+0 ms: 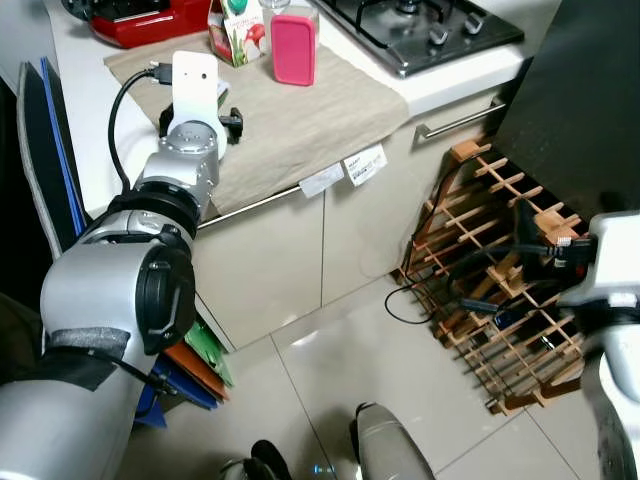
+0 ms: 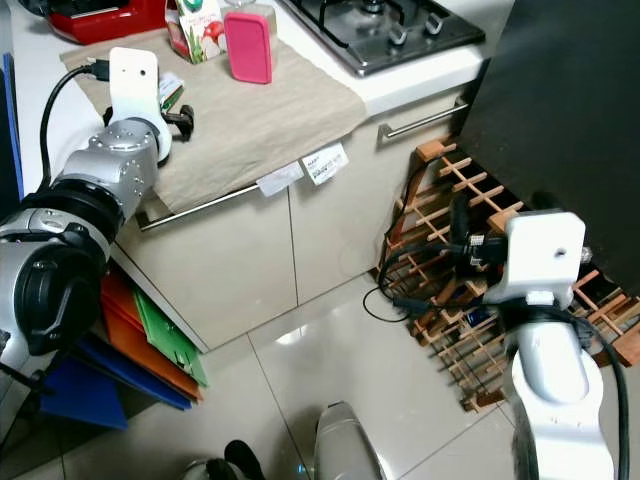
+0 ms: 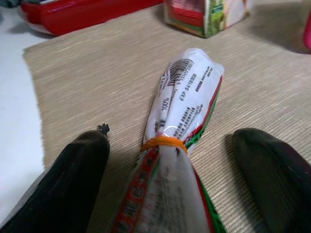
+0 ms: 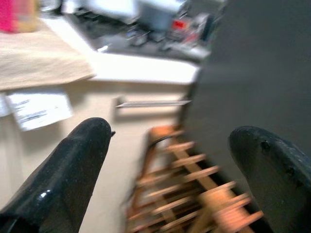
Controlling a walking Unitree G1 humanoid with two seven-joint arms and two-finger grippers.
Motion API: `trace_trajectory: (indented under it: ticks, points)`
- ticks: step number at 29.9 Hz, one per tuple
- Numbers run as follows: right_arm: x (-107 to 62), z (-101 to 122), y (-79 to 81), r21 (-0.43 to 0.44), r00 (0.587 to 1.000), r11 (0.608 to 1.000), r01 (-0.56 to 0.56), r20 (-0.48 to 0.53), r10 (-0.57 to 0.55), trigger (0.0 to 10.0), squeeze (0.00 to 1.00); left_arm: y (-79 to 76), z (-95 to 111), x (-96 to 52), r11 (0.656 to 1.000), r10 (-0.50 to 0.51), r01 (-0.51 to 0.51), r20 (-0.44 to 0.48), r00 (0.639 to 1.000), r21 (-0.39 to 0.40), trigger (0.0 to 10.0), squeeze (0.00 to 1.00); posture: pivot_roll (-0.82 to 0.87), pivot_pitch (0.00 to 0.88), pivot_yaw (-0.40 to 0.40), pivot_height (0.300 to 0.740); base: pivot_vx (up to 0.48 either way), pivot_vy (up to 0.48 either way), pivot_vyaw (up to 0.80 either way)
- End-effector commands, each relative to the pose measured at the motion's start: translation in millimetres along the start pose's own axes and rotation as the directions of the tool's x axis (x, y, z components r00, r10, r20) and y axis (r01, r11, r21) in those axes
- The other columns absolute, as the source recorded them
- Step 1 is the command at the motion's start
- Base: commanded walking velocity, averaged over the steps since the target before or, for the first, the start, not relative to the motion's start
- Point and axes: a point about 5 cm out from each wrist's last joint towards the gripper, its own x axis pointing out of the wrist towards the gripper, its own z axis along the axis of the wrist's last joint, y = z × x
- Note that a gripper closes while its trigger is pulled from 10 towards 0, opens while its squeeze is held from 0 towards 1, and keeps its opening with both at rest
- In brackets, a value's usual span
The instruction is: Restocking fridge
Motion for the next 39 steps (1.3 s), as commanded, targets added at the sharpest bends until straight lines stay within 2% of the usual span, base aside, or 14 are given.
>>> trace_trajectory:
  ticks: [1,4,5,10,13,14,15,18,21,28,39]
  points:
    - [-6.0,1,5.2,0.034,0.999,0.999,-0.033,-0.01,0.033,10.0,0.0,13.5,-12,0.7,0.998,0.066,-0.066,-0.039,0.997,0.004,10.0,0.0,-0.53,0.228,0.069,0.723,0.0,0.0,0.0]
    - [-12.1,-4,10.8,0.067,0.997,0.996,-0.05,-0.046,0.053,10.0,0.0,27.1,-12,1.0,0.989,0.146,-0.147,-0.036,0.989,-0.035,10.0,0.0,-0.54,0.248,0.076,0.723,0.0,0.0,0.0]
    - [-14.7,-5,13.3,0.072,0.996,0.996,-0.057,-0.062,0.061,10.0,0.0,32.6,-11,1.2,0.987,0.16,-0.16,-0.031,0.987,-0.01,10.0,0.0,-0.54,0.256,0.077,0.723,0.0,0.0,0.0]
    - [-23.5,-7,15.6,0.073,0.993,0.995,-0.064,-0.098,0.071,10.0,0.0,28.2,-18,1.2,0.993,0.107,-0.104,-0.056,0.993,0.052,10.0,0.0,-0.54,0.28,0.07,0.723,0.0,0.0,0.0]
    - [-26.9,-10,15.0,0.07,0.99,0.995,-0.065,-0.122,0.073,10.0,0.0,25.8,-24,0.9,0.996,0.079,-0.075,-0.087,0.993,0.047,10.0,0.0,-0.55,0.289,0.065,0.723,0.0,0.0,0.0]
    - [-29.4,-10,15.0,0.065,0.988,0.996,-0.068,-0.135,0.076,10.0,0.0,24.6,-31,0.5,0.998,0.056,-0.053,-0.118,0.991,0.027,3.9,0.0,-0.55,0.294,0.063,0.723,0.0,0.0,0.0]
    - [-30.2,-10,15.0,0.064,0.988,0.996,-0.067,-0.138,0.075,10.0,0.0,24.1,-33,0.3,0.999,0.045,-0.042,-0.128,0.991,0.023,0.0,0.0,-0.55,0.297,0.063,0.723,0.0,0.0,0.0]
    - [-31.5,-12,13.8,0.059,0.986,0.996,-0.061,-0.152,0.069,10.0,0.0,23.9,-35,0.3,0.999,0.03,-0.028,-0.131,0.991,0.018,0.0,0.0,-0.55,0.3,0.062,0.723,0.0,0.0,0.0]
    - [-32.9,-14,14.2,0.059,0.984,0.997,-0.055,-0.165,0.064,10.0,0.0,20.3,-38,0.0,1.0,-0.009,0.006,-0.141,0.99,-0.023,0.0,0.0,-0.54,0.301,0.063,0.723,0.0,0.0,0.0]
    - [-27.2,-17,16.1,0.059,0.984,0.997,-0.05,-0.171,0.06,10.0,0.0,9.0,-37,-0.6,0.993,-0.102,0.093,-0.13,0.986,-0.078,0.0,0.0,-0.52,0.286,0.077,0.723,0.0,0.0,0.0]
    - [-15.2,-18,20.0,0.072,0.988,0.997,-0.038,-0.146,0.048,10.0,0.0,2.0,-18,0.0,0.982,-0.16,0.155,-0.038,0.986,-0.111,0.0,0.0,-0.48,0.267,0.093,0.723,0.0,0.0,0.0]
